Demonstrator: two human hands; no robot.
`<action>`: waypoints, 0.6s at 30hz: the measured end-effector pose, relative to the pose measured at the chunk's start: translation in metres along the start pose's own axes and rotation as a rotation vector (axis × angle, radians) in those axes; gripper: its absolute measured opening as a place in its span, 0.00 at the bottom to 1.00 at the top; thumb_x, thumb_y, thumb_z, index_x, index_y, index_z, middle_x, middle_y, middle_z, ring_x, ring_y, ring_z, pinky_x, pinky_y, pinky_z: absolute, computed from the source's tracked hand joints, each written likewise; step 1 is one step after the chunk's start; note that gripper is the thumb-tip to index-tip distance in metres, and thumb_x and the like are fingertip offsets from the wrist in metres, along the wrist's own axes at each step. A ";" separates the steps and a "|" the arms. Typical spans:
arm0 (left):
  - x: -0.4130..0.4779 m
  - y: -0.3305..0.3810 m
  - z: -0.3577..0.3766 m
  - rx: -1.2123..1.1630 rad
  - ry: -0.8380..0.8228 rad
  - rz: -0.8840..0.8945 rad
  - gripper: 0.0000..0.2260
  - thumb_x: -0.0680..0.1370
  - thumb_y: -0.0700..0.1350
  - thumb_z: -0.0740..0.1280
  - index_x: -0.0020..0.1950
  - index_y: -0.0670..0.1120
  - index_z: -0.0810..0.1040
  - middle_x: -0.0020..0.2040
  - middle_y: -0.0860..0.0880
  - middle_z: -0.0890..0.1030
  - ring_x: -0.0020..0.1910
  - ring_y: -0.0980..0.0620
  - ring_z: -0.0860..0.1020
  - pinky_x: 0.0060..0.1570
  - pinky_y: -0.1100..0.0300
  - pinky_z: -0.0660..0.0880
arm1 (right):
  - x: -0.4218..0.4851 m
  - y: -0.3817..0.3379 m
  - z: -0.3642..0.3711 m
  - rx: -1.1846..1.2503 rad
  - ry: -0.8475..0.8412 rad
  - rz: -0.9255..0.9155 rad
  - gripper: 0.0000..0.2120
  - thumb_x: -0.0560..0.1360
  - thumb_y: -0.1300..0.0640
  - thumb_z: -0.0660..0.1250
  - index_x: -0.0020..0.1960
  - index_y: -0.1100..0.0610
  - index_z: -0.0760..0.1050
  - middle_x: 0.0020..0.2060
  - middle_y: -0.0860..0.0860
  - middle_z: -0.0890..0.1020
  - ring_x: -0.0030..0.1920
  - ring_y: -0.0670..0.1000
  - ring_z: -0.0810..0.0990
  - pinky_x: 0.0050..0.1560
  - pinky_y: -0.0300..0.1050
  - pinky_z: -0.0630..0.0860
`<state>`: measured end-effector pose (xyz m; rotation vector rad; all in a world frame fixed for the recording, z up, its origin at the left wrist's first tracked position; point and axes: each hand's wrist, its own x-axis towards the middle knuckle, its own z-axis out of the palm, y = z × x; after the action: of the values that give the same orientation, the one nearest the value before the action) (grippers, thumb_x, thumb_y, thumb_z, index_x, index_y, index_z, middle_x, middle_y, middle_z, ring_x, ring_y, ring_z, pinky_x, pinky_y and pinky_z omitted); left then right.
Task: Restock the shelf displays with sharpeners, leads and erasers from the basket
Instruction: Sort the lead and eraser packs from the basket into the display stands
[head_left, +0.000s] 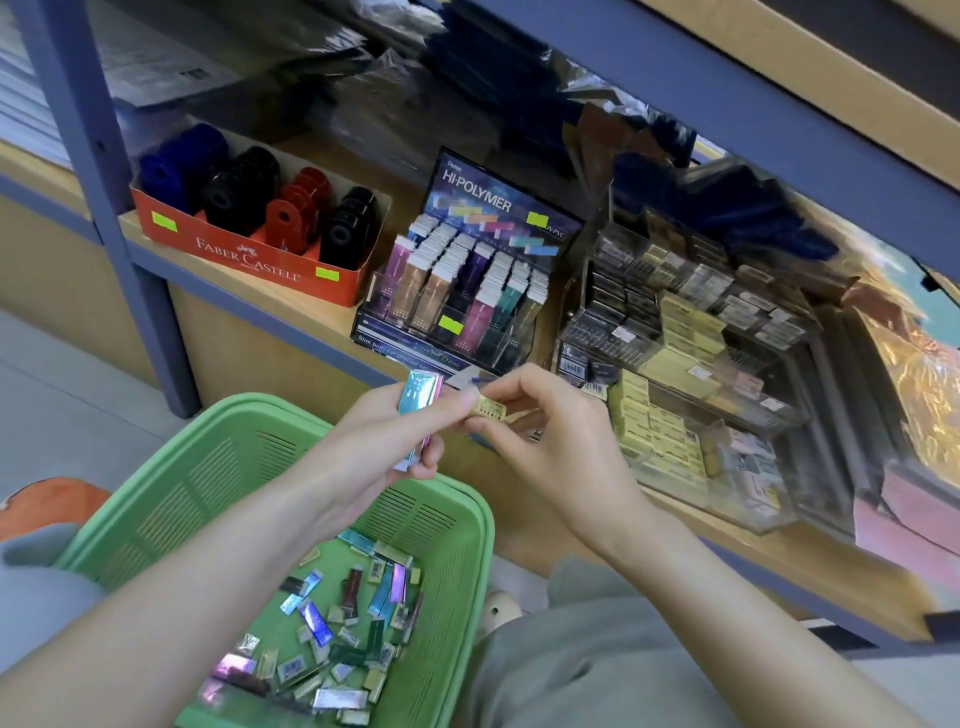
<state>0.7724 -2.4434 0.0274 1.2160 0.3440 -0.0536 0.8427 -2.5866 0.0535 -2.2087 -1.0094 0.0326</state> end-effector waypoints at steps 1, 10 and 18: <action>-0.001 -0.002 0.001 0.034 0.010 0.016 0.12 0.73 0.49 0.69 0.49 0.41 0.78 0.27 0.53 0.74 0.26 0.58 0.66 0.28 0.67 0.65 | -0.002 0.000 -0.001 -0.019 -0.022 -0.006 0.06 0.72 0.58 0.73 0.47 0.52 0.78 0.41 0.43 0.81 0.43 0.42 0.79 0.44 0.34 0.76; -0.005 -0.009 0.042 0.186 0.000 0.108 0.09 0.74 0.40 0.70 0.54 0.48 0.79 0.37 0.50 0.83 0.26 0.59 0.69 0.27 0.67 0.68 | -0.030 0.020 -0.039 -0.046 -0.088 0.026 0.13 0.70 0.61 0.74 0.54 0.55 0.78 0.46 0.45 0.81 0.49 0.40 0.77 0.47 0.31 0.75; 0.008 -0.012 0.098 0.192 -0.074 0.077 0.09 0.76 0.41 0.69 0.55 0.46 0.78 0.29 0.59 0.78 0.26 0.58 0.68 0.26 0.67 0.67 | -0.060 0.066 -0.101 -0.162 0.076 0.160 0.14 0.72 0.59 0.73 0.55 0.51 0.76 0.46 0.44 0.79 0.46 0.41 0.77 0.47 0.25 0.70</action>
<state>0.7998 -2.5370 0.0441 1.4121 0.2312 -0.0657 0.8738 -2.7158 0.0747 -2.4152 -0.8171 -0.0627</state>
